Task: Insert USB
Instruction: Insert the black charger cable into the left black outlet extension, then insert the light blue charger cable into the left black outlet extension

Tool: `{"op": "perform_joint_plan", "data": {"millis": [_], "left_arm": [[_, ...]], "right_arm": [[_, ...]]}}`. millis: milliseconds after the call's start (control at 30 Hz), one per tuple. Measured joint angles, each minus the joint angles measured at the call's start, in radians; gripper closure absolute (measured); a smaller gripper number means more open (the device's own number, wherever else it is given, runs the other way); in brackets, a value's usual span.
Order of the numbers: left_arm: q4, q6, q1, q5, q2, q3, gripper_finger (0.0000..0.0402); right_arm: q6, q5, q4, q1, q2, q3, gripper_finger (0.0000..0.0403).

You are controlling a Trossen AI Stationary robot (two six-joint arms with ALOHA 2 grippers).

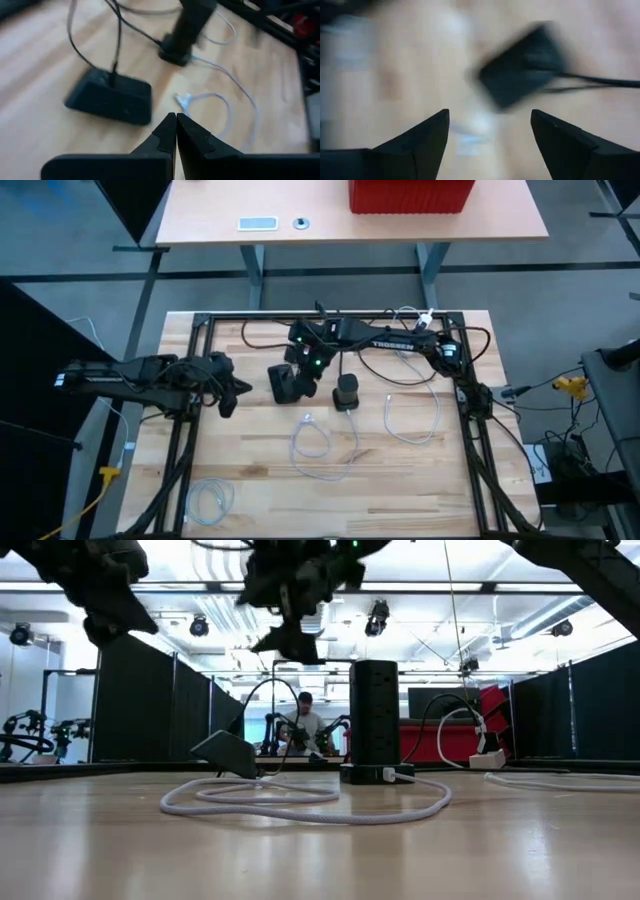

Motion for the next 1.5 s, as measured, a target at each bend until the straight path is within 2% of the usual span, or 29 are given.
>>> {"op": "perform_joint_plan", "data": {"millis": [300, 367, 433, 500, 567, 733, 800, 867, 900, 1333, 1433, 1500], "left_arm": [[-0.169, -0.188, -0.003, 0.151, -0.022, -0.006, 0.0402], [-0.202, -0.222, -0.004, 0.175, -0.024, -0.006, 0.0402], [-0.219, -0.227, -0.005, 0.179, -0.026, -0.007, 0.0402], [-0.214, -0.219, -0.007, 0.180, -0.028, -0.005, 0.0402], [-0.213, -0.211, -0.008, 0.185, -0.031, 0.004, 0.0402], [-0.215, -0.212, -0.008, 0.218, -0.041, 0.034, 0.0402], [-0.221, -0.223, -0.008, 0.263, -0.044, 0.044, 0.0402], [-0.246, -0.238, -0.010, 0.330, -0.041, 0.054, 0.0402], [-0.263, -0.253, -0.013, 0.359, -0.041, 0.061, 0.0402], [-0.411, -0.402, -0.127, 0.479, -0.024, 0.121, 0.0402], [-0.404, -0.378, -0.215, 0.510, 0.009, 0.113, 0.0402], [-0.355, -0.323, -0.311, 0.509, 0.044, 0.110, 0.0402]], "right_arm": [[-0.163, 0.587, -0.135, 0.075, 0.000, 0.044, 0.0215], [-0.161, 0.707, -0.136, 0.105, 0.010, 0.048, 0.0247], [-0.126, 0.794, -0.112, 0.136, 0.034, 0.048, 0.0308], [-0.077, 0.831, -0.065, 0.154, 0.069, 0.047, 0.0373], [-0.017, 0.870, -0.004, 0.161, 0.109, 0.046, 0.0389], [0.107, 1.091, 0.094, 0.160, 0.207, 0.046, 0.0399], [0.125, 1.097, 0.109, 0.156, 0.238, 0.045, 0.0400], [0.143, 1.037, 0.129, 0.154, 0.261, 0.045, 0.0401], [0.143, 0.970, 0.146, 0.154, 0.268, 0.047, 0.0402], [-0.033, 0.821, 0.128, 0.253, 0.079, 0.048, 0.0403], [-0.040, 0.747, 0.126, 0.271, 0.046, 0.043, 0.0403], [-0.065, 0.759, 0.129, 0.293, -0.008, 0.043, 0.0403]]}}
